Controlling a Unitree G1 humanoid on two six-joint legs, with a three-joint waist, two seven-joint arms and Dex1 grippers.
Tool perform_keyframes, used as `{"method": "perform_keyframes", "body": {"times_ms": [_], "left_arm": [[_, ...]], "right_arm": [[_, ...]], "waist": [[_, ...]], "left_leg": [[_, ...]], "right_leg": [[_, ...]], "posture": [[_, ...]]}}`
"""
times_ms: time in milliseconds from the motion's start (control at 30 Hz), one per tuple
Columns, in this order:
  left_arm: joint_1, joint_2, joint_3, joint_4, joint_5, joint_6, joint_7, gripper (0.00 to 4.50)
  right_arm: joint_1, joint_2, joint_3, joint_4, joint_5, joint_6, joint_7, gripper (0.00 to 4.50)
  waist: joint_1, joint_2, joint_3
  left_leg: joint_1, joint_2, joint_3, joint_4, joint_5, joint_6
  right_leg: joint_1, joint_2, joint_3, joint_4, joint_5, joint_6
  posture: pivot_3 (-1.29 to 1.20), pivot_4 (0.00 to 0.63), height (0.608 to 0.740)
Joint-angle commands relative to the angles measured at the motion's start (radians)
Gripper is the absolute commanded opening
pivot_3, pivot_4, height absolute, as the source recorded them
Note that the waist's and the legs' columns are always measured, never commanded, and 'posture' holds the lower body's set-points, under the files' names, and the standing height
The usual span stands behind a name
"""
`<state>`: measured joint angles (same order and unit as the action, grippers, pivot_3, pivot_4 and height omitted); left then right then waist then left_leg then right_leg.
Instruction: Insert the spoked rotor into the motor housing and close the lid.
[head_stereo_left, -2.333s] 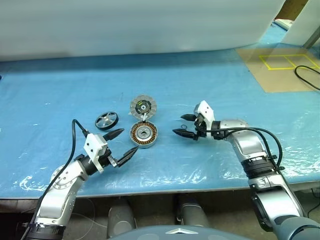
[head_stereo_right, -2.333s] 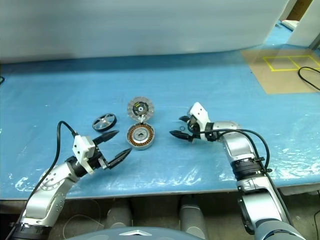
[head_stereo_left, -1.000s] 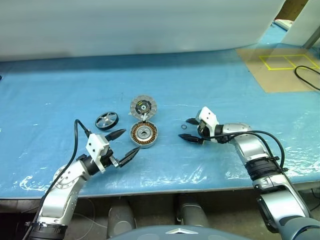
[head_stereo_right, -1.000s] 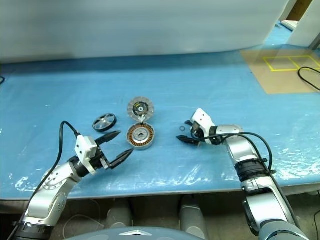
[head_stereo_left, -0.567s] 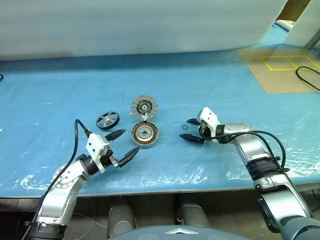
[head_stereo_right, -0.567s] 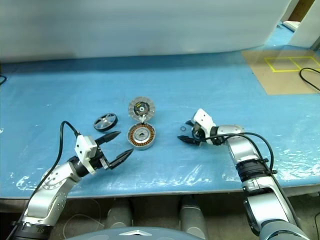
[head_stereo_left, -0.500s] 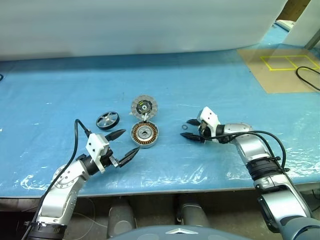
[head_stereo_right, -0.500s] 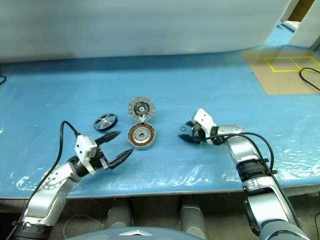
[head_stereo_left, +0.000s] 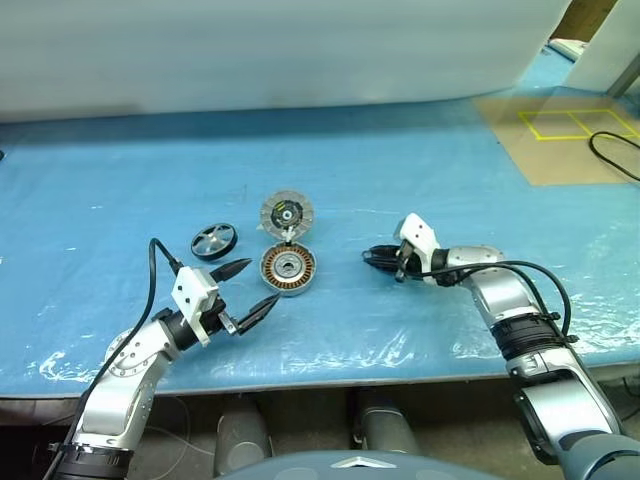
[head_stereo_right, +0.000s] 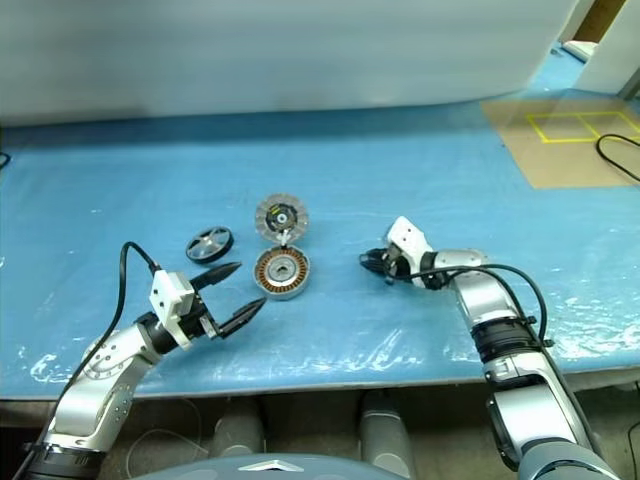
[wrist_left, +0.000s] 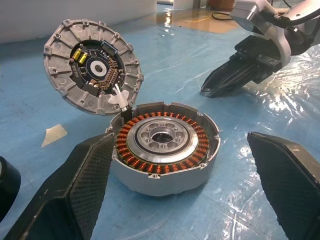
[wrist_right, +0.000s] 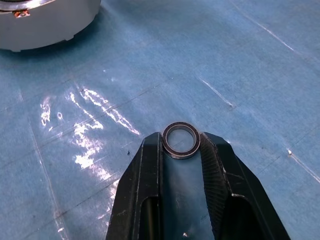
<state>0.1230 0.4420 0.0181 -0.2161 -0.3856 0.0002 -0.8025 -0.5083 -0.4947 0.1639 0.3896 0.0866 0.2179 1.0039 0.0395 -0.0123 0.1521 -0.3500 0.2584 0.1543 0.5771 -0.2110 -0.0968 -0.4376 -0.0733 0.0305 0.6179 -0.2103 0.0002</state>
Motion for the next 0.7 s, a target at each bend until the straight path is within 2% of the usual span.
{"method": "perform_keyframes", "body": {"times_ms": [33,233,500,700], "left_arm": [[0.011,0.011,0.024,-0.031,-0.005,-0.013,0.001,4.50],[0.025,0.012,0.035,-0.037,-0.003,-0.014,0.008,4.50],[0.039,0.015,0.043,-0.046,-0.003,-0.016,0.015,4.50],[0.049,0.015,0.047,-0.051,-0.001,-0.018,0.022,4.50]], "right_arm": [[-0.039,0.049,-0.021,-0.093,0.069,0.048,0.007,0.66],[-0.144,0.118,-0.019,-0.195,0.133,0.133,0.008,0.66],[-0.215,0.147,0.152,-0.273,0.109,0.199,0.119,0.66],[-0.240,0.182,0.225,-0.220,0.057,0.186,0.105,0.66]], "waist": [[-0.003,0.000,0.000],[0.000,0.003,0.002],[0.003,0.002,0.002],[0.001,0.002,0.002]], "left_leg": [[0.000,0.000,0.000,0.000,0.000,0.000],[-0.002,0.000,0.001,-0.001,0.001,-0.001],[-0.002,0.000,0.001,-0.003,0.002,-0.003],[-0.002,0.000,0.001,-0.003,0.002,-0.004]], "right_leg": [[-0.001,0.000,0.000,0.000,0.000,0.000],[-0.003,0.000,0.000,0.000,0.000,0.000],[-0.002,0.000,-0.001,-0.004,0.000,0.000],[-0.002,0.000,-0.001,-0.004,0.000,0.000]], "posture": [[0.00,0.150,0.740],[0.00,0.150,0.740],[0.00,0.150,0.740],[0.00,0.150,0.740]]}}
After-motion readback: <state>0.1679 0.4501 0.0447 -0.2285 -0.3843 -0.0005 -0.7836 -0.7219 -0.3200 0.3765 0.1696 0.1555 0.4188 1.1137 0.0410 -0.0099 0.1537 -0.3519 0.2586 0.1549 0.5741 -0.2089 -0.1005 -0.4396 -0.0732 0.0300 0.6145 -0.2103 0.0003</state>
